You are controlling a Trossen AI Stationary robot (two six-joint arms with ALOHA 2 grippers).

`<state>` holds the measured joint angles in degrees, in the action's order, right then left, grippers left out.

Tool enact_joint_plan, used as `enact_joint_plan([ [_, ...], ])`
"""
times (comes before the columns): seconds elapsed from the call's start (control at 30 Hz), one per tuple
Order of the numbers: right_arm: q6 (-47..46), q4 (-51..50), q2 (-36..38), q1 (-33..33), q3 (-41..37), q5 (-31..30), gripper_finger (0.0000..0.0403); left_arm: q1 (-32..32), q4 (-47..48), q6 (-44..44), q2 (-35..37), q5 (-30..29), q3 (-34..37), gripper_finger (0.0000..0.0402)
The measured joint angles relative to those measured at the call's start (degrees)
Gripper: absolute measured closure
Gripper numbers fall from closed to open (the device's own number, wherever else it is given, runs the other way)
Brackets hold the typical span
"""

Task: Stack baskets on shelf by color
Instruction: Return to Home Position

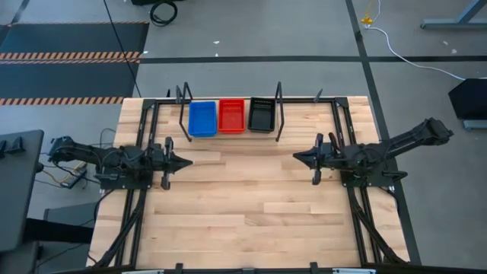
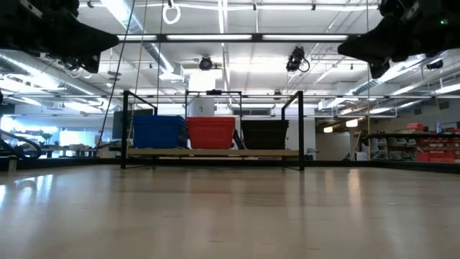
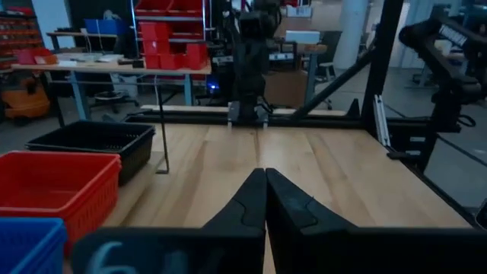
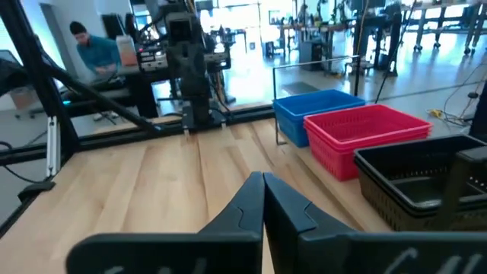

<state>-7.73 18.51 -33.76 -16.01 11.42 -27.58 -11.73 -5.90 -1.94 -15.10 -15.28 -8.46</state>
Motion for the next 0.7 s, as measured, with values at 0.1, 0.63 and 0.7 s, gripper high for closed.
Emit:
enact_joint_plan([
  [0.1, 1.86, 1.22, 3.15, -0.04, -2.90, 1.60, 0.0397, -0.15, 0.06, -0.06, 2.05, -0.20, 0.83, 0.0397],
  [0.63, 14.08, 11.54, 7.63, 0.54, -10.89, 4.95, 0.0395, -0.15, 4.77, 3.93, 7.02, 0.06, 1.42, 0.0397],
  [0.7, 14.33, 10.25, 7.63, 1.67, -10.89, 4.93, 0.0396, -0.15, 4.47, 4.48, 7.00, 0.10, 1.42, 0.0397],
])
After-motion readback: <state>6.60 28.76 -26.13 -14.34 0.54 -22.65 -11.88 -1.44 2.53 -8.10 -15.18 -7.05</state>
